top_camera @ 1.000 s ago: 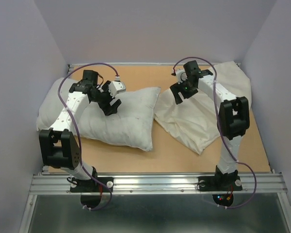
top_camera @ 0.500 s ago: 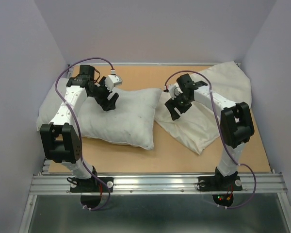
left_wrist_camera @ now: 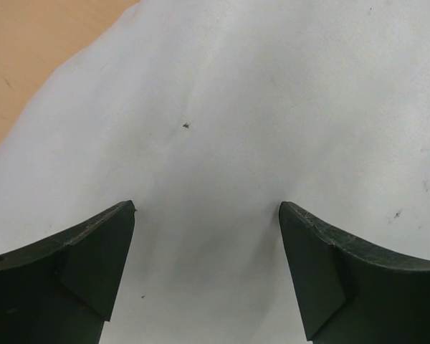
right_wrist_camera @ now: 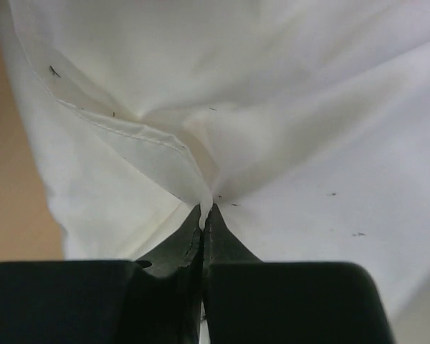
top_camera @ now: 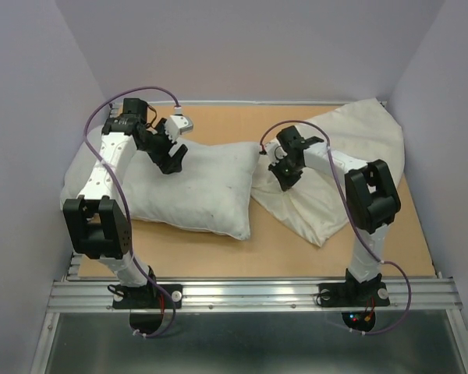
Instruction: Put the pillow into the pillowcase
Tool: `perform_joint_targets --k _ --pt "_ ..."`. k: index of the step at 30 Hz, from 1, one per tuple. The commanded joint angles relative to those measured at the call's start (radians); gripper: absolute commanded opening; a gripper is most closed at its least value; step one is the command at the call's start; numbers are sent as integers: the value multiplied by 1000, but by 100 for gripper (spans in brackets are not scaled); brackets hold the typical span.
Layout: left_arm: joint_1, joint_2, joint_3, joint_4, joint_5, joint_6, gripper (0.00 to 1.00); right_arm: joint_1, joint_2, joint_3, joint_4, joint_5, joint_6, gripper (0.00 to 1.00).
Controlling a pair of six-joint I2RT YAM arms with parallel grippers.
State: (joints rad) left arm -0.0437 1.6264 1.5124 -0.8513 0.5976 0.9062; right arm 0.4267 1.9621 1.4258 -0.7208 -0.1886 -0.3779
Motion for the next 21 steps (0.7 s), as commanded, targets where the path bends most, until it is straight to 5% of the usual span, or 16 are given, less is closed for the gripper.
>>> perform_joint_targets --k 1,8,13,21 --pt "-1 0 78 -78 16 74 94 3 -153 1 21 11 36 0" --pt "-125 27 270 -270 80 234 99 -54 -270 -30 -22 -15 129 1" --pt "-294 -14 141 -243 -4 358 99 -127 -235 -22 -19 -64 180 1" --pt "-320 176 28 -56 -140 356 99 -210 -235 -21 -23 -137 215 1"
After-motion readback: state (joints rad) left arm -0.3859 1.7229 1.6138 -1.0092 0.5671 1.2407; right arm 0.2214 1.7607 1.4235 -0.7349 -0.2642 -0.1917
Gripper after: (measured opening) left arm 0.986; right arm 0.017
